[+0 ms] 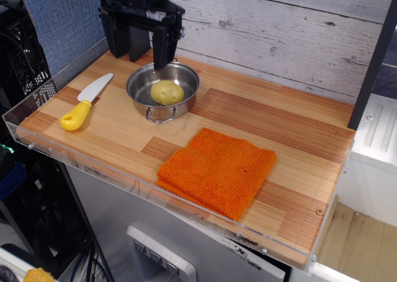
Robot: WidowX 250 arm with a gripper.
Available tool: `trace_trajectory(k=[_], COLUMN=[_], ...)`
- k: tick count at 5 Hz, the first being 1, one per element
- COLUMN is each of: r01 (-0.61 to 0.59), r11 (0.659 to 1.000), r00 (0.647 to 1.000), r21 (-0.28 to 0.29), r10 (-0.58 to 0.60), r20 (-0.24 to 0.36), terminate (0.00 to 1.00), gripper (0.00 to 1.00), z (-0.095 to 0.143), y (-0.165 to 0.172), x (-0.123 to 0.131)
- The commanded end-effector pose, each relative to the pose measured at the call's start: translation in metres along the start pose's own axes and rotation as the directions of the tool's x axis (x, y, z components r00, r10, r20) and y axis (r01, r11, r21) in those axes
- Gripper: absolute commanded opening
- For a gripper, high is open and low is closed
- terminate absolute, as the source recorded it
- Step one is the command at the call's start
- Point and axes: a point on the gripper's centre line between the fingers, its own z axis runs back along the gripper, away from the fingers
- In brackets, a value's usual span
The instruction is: Place the potato next to the knife.
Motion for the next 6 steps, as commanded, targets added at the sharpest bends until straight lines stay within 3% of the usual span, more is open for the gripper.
trace_trajectory(k=[1, 3, 6], r01=[0.007, 0.002, 0.001], r11=[0.999, 0.999, 0.999], r00=[0.997, 0.997, 1.0], r21=[0.046, 0.032, 0.047], r10=[-0.01, -0.004, -0.003], r20=[0.077, 0.071, 0.026], terminate=[0.0, 0.0, 0.0], gripper=[1.0, 1.0, 1.0], z=[-0.009, -0.045, -0.071], y=[0.005, 0.01, 0.011], x=[0.031, 0.052, 0.059])
